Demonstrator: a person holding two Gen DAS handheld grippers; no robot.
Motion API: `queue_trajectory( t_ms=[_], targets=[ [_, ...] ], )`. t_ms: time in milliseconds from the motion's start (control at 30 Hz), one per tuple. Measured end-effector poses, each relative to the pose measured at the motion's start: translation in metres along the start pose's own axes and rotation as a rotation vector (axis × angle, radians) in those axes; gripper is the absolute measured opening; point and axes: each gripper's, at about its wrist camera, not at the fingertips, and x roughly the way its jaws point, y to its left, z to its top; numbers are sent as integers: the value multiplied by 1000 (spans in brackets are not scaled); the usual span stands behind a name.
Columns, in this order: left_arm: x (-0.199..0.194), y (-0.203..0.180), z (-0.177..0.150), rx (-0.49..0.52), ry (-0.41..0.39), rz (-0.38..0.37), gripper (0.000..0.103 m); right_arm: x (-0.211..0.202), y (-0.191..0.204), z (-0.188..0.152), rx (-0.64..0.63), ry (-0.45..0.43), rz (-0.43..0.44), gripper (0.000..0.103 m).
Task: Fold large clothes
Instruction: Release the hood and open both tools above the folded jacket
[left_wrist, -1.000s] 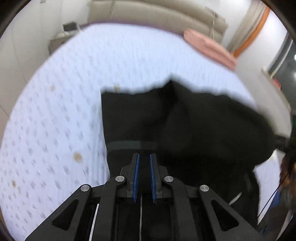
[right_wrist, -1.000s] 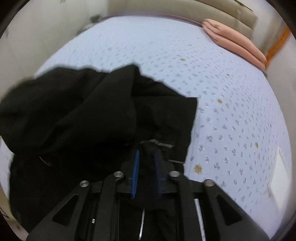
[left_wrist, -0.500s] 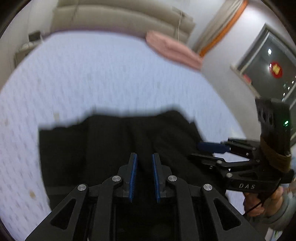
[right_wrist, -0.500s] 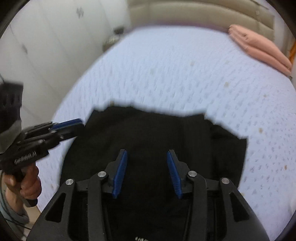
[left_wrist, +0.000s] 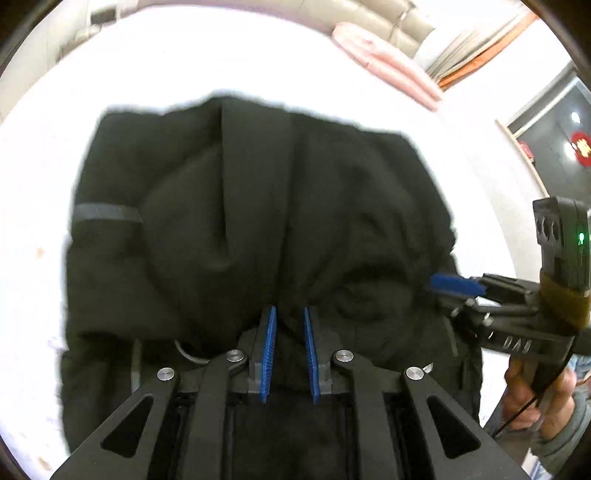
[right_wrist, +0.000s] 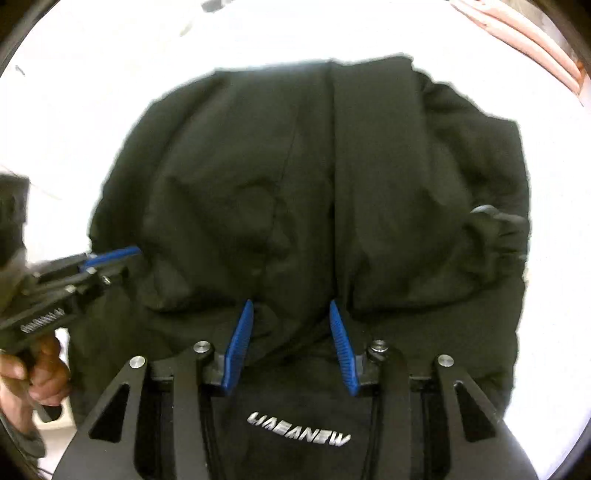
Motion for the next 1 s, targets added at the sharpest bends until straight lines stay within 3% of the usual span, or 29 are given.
queue_trajectory(
  t_ms=[100,200,267,333,400,467,600,700,1000],
  targets=[
    [-29,-4,9,0,-78,-21,17,-39,-3,12,26,-104,-34,48],
    [-21,11,18,-22,-85,-4,17,-45,-13,27,67,-145,-37,48],
    [1,27,17,-62,-35,4,17,-29,-20,32,90,-123,-86,48],
    [25,32,16,-81,-7,-6,16,4,-28,25,130,-45,-168,48],
    [40,40,10,-88,12,-27,11,29,-44,16,188,13,-140,48],
    [40,41,9,-77,-5,-40,11,32,-50,7,238,-20,-103,49],
    [26,36,5,-41,-19,-33,12,20,-44,-2,242,-53,-109,50],
    [-7,28,-6,5,-52,-23,12,-8,-45,-20,254,-96,-81,52],
    [-75,48,-57,-11,-213,29,12,-75,-43,-106,174,-190,-106,56]
  ],
)
